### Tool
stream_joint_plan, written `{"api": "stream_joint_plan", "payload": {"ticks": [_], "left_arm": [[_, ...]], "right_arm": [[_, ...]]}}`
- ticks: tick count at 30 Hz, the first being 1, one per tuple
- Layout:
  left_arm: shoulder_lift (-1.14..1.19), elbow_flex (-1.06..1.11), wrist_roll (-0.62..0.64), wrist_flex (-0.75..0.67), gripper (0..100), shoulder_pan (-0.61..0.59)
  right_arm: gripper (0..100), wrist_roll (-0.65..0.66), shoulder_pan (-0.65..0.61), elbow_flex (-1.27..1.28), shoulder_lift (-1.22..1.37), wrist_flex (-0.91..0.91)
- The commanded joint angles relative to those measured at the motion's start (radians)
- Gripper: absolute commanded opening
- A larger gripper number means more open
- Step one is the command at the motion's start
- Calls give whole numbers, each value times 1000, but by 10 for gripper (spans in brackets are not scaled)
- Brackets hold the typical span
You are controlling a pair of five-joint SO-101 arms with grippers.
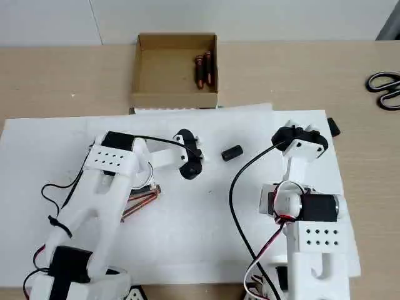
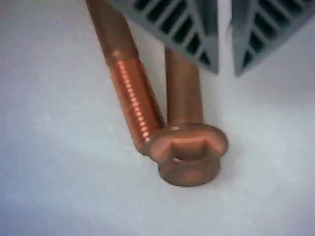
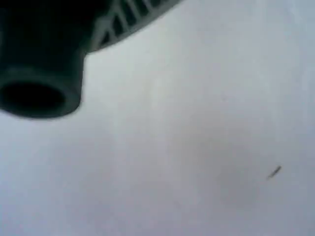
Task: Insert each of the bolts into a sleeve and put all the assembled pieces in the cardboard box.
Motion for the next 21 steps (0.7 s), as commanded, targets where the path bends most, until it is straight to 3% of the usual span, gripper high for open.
{"api": "stream_joint_plan", "payload": {"ticks": [1, 16, 21], "left_arm": [[34, -7, -5, -23, 6, -3], [129, -10, -5, -17, 6, 0], [129, -119, -3, 97, 6, 0]], "right_arm": [[3, -5, 8, -8, -19, -19], [3, -6, 8, -8, -19, -19], [3, -6, 8, -8, -19, -19]]}}
